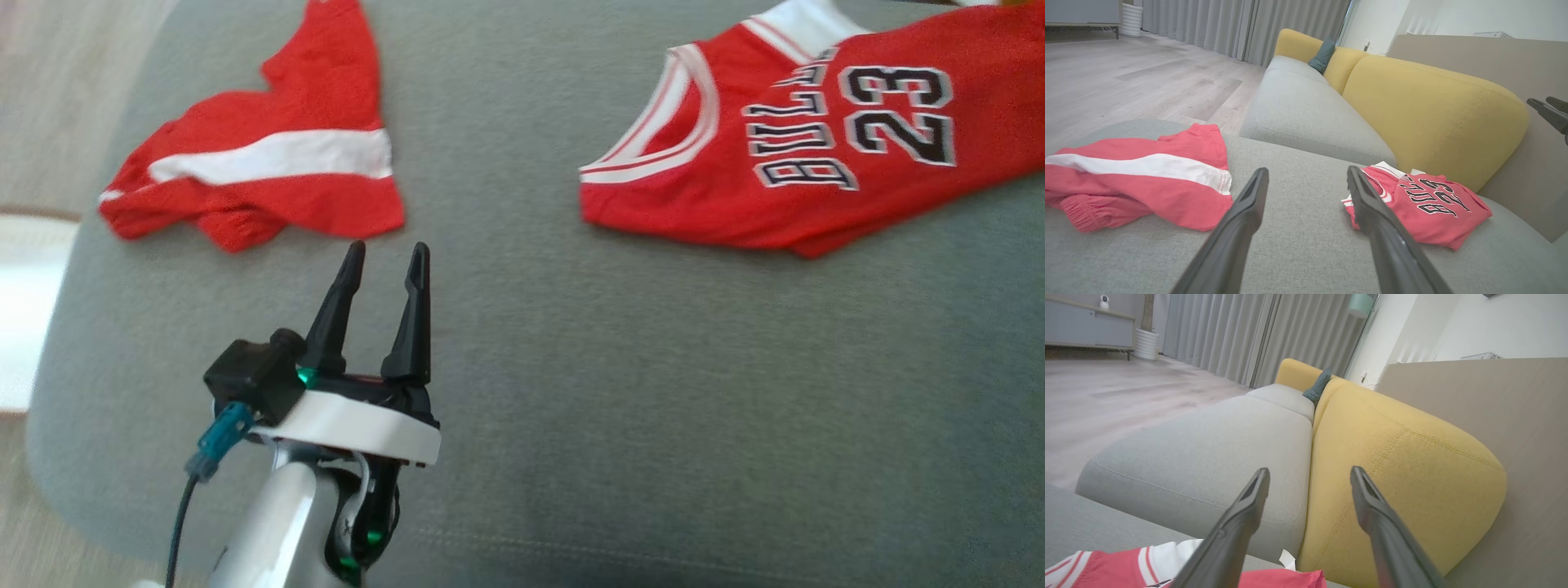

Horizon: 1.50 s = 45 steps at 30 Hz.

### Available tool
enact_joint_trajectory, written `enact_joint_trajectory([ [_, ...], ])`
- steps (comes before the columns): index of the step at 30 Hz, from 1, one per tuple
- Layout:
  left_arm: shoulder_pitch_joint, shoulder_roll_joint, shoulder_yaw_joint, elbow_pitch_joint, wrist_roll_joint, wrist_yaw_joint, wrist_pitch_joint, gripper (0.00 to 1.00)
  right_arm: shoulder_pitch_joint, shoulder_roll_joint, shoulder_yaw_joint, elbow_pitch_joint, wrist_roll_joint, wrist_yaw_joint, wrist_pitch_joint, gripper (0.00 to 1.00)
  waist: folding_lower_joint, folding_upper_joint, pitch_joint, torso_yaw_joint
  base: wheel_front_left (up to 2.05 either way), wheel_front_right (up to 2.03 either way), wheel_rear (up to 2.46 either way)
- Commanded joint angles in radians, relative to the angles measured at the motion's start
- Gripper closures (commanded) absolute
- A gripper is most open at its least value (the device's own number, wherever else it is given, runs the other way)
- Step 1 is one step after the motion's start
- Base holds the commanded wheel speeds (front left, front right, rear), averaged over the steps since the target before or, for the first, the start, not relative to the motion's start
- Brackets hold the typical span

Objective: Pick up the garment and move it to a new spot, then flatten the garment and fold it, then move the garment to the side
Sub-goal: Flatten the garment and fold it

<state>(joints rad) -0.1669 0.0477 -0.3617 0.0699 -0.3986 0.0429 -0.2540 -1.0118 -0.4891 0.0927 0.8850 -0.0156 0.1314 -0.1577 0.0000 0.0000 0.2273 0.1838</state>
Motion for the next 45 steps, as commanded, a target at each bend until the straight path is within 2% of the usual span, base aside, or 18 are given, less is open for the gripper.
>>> enact_joint_trajectory([
  [1,-0.008,0.003,0.04,-0.03,0.013,-0.005,-0.008,0.0,0.016,0.013,0.014,-0.049,0.02,-0.001,-0.023,0.0,0.0,0.0,-0.025,-0.041,0.0,0.0,0.0],
  [7,0.006,0.003,0.053,-0.029,0.024,-0.009,-0.008,0.0,0.139,0.095,0.034,-0.179,0.095,-0.001,-0.059,0.0,0.0,0.0,-0.062,-0.117,0.0,0.0,0.0],
  [13,0.012,0.003,0.062,-0.039,0.027,-0.011,-0.008,0.0,0.332,0.181,-0.004,-0.396,0.157,-0.001,-0.067,0.0,0.0,0.0,-0.083,-0.165,0.0,0.0,0.0],
  [21,0.012,0.003,0.059,-0.04,0.035,-0.022,-0.008,0.0,0.65,0.35,-0.069,-0.681,0.128,-0.001,-0.04,0.0,0.0,0.0,-0.082,-0.21,0.0,0.0,0.0],
  [27,-0.022,0.003,0.045,-0.016,0.056,-0.042,-0.008,0.0,0.717,0.392,-0.105,-0.783,0.109,-0.001,-0.007,0.0,0.0,0.0,-0.052,-0.248,0.0,0.0,0.0],
  [36,-0.175,0.003,-0.005,0.287,0.131,-0.072,-0.008,0.0,0.727,0.411,-0.117,-0.864,0.1,-0.001,0.024,0.0,0.0,0.0,0.016,-0.322,0.0,0.0,0.0],
  [41,-0.279,0.003,0.005,0.479,0.125,-0.054,-0.008,0.0,0.728,0.419,-0.111,-0.87,0.102,-0.001,0.019,0.0,0.0,0.0,0.042,-0.357,0.0,0.0,0.0],
  [45,-0.353,0.003,0.021,0.583,0.101,-0.05,-0.008,0.0,0.721,0.423,-0.104,-0.875,0.101,-0.001,0.015,0.0,0.0,0.0,0.058,-0.38,0.0,0.0,0.0],
])
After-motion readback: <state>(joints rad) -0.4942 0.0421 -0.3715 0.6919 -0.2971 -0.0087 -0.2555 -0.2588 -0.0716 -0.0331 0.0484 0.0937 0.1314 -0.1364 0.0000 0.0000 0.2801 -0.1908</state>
